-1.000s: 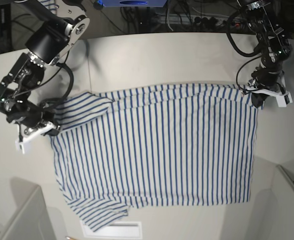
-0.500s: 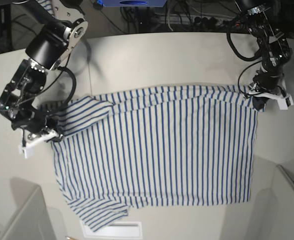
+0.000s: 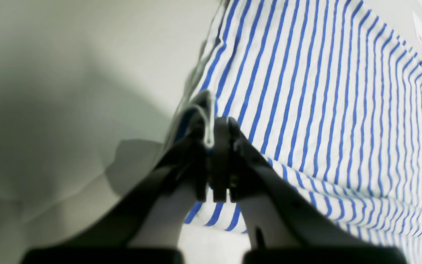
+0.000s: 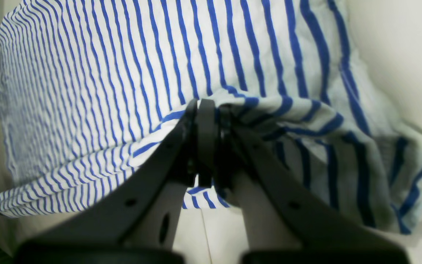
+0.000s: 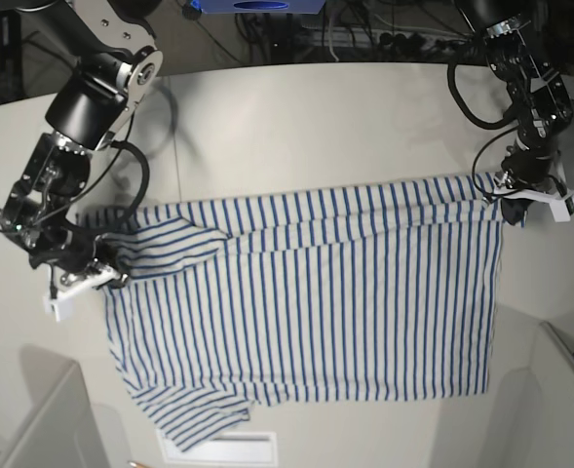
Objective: Fold the T-shirt properly
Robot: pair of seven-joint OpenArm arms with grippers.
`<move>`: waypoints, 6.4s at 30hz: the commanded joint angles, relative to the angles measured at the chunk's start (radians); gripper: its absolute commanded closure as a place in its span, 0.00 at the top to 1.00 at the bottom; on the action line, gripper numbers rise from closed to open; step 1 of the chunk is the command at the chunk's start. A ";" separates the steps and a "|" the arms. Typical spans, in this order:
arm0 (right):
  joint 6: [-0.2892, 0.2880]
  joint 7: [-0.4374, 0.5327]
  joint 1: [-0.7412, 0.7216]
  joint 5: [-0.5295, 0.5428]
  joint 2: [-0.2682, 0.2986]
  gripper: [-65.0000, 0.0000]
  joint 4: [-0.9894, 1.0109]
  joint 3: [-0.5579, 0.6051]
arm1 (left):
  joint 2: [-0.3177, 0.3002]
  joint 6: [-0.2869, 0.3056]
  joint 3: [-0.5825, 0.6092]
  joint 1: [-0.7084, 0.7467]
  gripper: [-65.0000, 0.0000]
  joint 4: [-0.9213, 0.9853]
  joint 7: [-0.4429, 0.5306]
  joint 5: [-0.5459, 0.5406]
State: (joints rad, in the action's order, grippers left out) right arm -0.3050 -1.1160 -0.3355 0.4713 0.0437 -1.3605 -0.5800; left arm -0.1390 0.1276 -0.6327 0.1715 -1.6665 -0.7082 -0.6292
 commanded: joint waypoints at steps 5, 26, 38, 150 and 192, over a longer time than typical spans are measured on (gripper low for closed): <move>-0.004 0.066 -0.061 0.019 0.011 0.00 0.040 0.005 | -0.040 0.004 -0.005 -0.068 0.00 0.036 -0.067 -0.008; -0.004 0.124 -0.096 0.019 0.032 0.00 0.123 0.007 | -0.038 0.004 -0.003 -0.142 0.00 0.105 -0.083 0.075; -0.004 0.169 -0.087 0.019 0.032 0.55 0.114 0.001 | -0.038 0.004 -0.005 -0.197 0.38 0.150 -0.081 0.075; 0.416 0.222 0.368 0.122 -0.095 0.00 -0.225 -0.212 | 0.042 0.143 -0.295 0.059 0.00 -0.131 -0.422 0.070; 0.416 0.139 0.655 0.123 -0.106 0.07 -0.457 -0.214 | 0.042 0.143 -0.296 0.310 0.00 -0.202 -0.423 0.075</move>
State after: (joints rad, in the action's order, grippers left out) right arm 0.1154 -0.9920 0.3199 0.5915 -0.0715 -1.7943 -0.7891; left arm -0.0814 0.2729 -0.9218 0.4717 -1.8523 -1.1454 -0.5545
